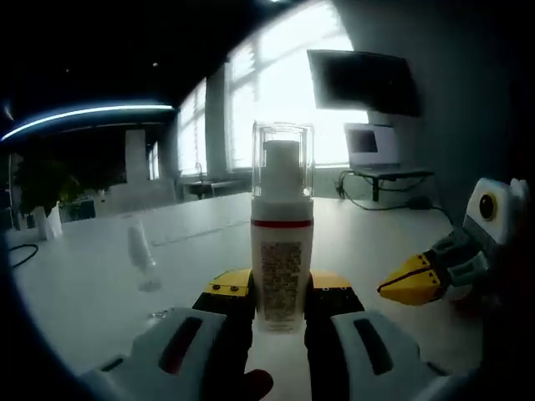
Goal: Clamp pump bottle remove cover press pump head put on cover
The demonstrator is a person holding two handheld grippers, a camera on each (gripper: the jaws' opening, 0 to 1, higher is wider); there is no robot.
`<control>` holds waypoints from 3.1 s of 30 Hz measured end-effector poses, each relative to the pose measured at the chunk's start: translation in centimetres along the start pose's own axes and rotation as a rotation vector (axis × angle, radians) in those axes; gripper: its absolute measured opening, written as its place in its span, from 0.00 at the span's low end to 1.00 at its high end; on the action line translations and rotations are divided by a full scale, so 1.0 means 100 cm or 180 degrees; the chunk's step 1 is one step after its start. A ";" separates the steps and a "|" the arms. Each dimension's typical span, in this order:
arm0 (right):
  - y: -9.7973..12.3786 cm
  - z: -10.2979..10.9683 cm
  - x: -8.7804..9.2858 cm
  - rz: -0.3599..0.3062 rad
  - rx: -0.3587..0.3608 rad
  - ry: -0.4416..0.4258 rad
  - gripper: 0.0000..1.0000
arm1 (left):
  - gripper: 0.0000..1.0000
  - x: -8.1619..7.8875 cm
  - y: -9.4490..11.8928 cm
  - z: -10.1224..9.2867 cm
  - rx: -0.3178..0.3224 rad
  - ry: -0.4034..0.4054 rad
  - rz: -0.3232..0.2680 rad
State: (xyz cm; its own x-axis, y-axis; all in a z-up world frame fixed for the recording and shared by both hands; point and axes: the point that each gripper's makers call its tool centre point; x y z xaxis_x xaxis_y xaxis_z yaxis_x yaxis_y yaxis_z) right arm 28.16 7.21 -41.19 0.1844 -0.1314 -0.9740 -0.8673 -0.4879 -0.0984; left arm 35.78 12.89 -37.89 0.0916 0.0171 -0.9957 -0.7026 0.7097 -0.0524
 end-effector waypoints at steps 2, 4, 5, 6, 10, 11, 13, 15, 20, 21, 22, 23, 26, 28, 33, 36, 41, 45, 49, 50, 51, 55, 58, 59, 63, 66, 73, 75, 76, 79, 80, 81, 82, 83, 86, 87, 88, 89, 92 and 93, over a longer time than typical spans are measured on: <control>0.000 0.002 0.000 0.0004 -0.0013 0.0014 0.00 | 0.14 0.002 -0.007 0.003 -0.0011 0.0012 0.0017; -0.001 0.003 0.000 0.0012 -0.0036 0.0043 0.00 | 0.14 0.002 -0.012 0.005 -0.0013 0.0067 -0.0001; -0.001 0.004 0.000 0.0014 -0.0058 0.0040 0.00 | 0.14 0.002 -0.015 0.006 -0.0010 0.0059 -0.0016; -0.001 0.004 0.001 0.0019 -0.0062 0.0033 0.00 | 0.14 0.001 -0.018 0.004 -0.0022 0.0010 -0.0027; 0.000 0.004 0.000 0.0015 -0.0057 0.0023 0.00 | 0.14 0.000 -0.033 0.008 -0.0034 0.0004 -0.0046; 0.000 0.003 0.000 0.0016 -0.0052 0.0031 0.00 | 0.14 0.001 -0.036 0.007 -0.0037 0.0003 -0.0044; 0.000 0.004 0.000 0.0018 -0.0044 0.0051 0.00 | 0.14 0.004 -0.042 0.006 -0.0019 0.0051 -0.0041; 0.000 0.005 0.000 0.0002 -0.0057 0.0112 0.00 | 0.14 0.008 -0.050 0.008 -0.0027 0.0252 -0.0059; 0.000 0.006 -0.001 0.0011 -0.0071 0.0147 0.00 | 0.14 0.016 -0.062 0.019 -0.0096 0.0346 -0.0055; 0.000 0.006 0.000 0.0013 -0.0069 0.0142 0.00 | 0.14 0.018 -0.064 0.020 -0.0106 0.0336 -0.0043; 0.000 0.005 0.000 0.0017 -0.0068 0.0143 0.00 | 0.14 0.020 -0.066 0.021 -0.0110 0.0312 -0.0026; -0.001 0.005 0.000 0.0018 -0.0072 0.0143 0.00 | 0.14 0.022 -0.069 0.022 -0.0122 0.0298 -0.0012; -0.001 0.005 0.001 0.0022 -0.0065 0.0147 0.00 | 0.14 0.023 -0.070 0.019 -0.0135 0.0219 0.0001; -0.001 0.004 0.001 0.0026 -0.0061 0.0162 0.00 | 0.14 0.024 -0.076 0.020 -0.0142 0.0178 0.0008; -0.002 0.004 0.001 0.0021 -0.0051 0.0188 0.00 | 0.14 0.029 -0.089 0.017 -0.0170 0.0136 0.0064; 0.000 0.002 0.000 0.0012 -0.0026 0.0186 0.00 | 0.14 0.035 -0.100 0.027 -0.0198 0.0126 0.0091; -0.001 0.001 0.000 0.0017 -0.0011 0.0183 0.00 | 0.14 0.048 -0.103 0.025 -0.0262 0.0253 0.0152; -0.001 0.000 0.000 0.0019 0.0021 0.0207 0.00 | 0.14 0.051 -0.119 0.044 -0.0301 0.0372 0.0143; -0.001 -0.001 0.000 0.0020 0.0049 0.0236 0.00 | 0.14 0.050 -0.117 0.037 -0.0326 0.0318 0.0157; -0.001 -0.001 0.001 0.0027 0.0049 0.0255 0.00 | 0.14 0.050 -0.115 0.030 -0.0322 0.0318 0.0162; -0.001 -0.001 0.001 0.0029 0.0049 0.0263 0.00 | 0.14 0.051 -0.116 0.026 -0.0314 0.0295 0.0172; -0.002 -0.001 0.001 0.0032 0.0050 0.0268 0.00 | 0.14 0.058 -0.122 0.022 -0.0302 0.0226 0.0214; -0.002 -0.001 0.001 0.0021 0.0048 0.0259 0.00 | 0.14 0.059 -0.130 0.035 -0.0309 0.0151 0.0237; -0.001 -0.002 0.001 0.0024 0.0059 0.0262 0.00 | 0.14 0.059 -0.132 0.039 -0.0319 0.0153 0.0230; -0.001 -0.001 0.002 0.0035 0.0065 0.0294 0.00 | 0.14 0.061 -0.127 0.034 -0.0339 0.0202 0.0252; -0.002 -0.001 0.001 0.0037 0.0066 0.0297 0.00 | 0.14 0.063 -0.133 0.041 -0.0341 0.0195 0.0269; -0.002 -0.001 0.002 0.0038 0.0057 0.0332 0.00 | 0.14 0.062 -0.138 0.045 -0.0314 0.0083 0.0242; -0.001 0.000 0.001 0.0036 0.0049 0.0341 0.00 | 0.14 0.063 -0.134 0.040 -0.0307 0.0121 0.0244; -0.001 0.000 0.001 0.0035 0.0046 0.0341 0.00 | 0.15 0.062 -0.132 0.037 -0.0306 0.0123 0.0245; -0.001 0.000 0.001 0.0025 0.0042 0.0335 0.00 | 0.18 0.065 -0.130 0.033 -0.0284 0.0127 0.0271; -0.001 0.000 0.001 0.0023 0.0043 0.0333 0.00 | 0.20 0.064 -0.131 0.035 -0.0288 0.0095 0.0264; -0.001 0.000 0.001 0.0023 0.0046 0.0333 0.00 | 0.20 0.064 -0.131 0.036 -0.0287 0.0087 0.0262; -0.001 0.001 0.001 0.0023 0.0046 0.0333 0.00 | 0.20 0.064 -0.128 0.033 -0.0290 0.0088 0.0264; -0.001 0.000 0.001 0.0024 0.0047 0.0334 0.00 | 0.20 0.064 -0.127 0.031 -0.0285 0.0090 0.0264; -0.001 0.000 0.001 0.0018 0.0049 0.0322 0.00 | 0.21 0.063 -0.128 0.033 -0.0264 0.0100 0.0253; -0.001 0.000 0.000 0.0018 0.0049 0.0317 0.00 | 0.21 0.063 -0.129 0.033 -0.0260 0.0109 0.0249; -0.001 0.001 0.000 0.0019 0.0044 0.0314 0.00 | 0.21 0.062 -0.123 0.030 -0.0263 0.0124 0.0240; -0.001 0.000 0.000 0.0019 0.0048 0.0312 0.00 | 0.21 0.061 -0.119 0.027 -0.0258 0.0146 0.0226; -0.001 0.000 0.001 0.0024 0.0048 0.0323 0.00 | 0.21 0.061 -0.126 0.032 -0.0248 0.0181 0.0203; -0.001 0.000 0.001 0.0028 0.0053 0.0328 0.00 | 0.21 0.061 -0.125 0.030 -0.0250 0.0179 0.0204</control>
State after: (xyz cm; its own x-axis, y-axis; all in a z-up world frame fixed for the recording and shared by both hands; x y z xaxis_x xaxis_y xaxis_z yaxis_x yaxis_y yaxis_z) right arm 28.28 7.25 -41.30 0.2227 -0.2240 -0.9488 -0.8764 -0.4722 -0.0942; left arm 47.27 6.27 -43.06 0.0065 0.0194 -0.9998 -0.7590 0.6511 0.0077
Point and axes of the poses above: the point that each gripper's makers call its tool centre point, and the gripper's own axes: y roughly backward along the fingers, z roughly to its left, x roughly out of its underside, and after that the axes turned 8 degrees about -z, right-handed
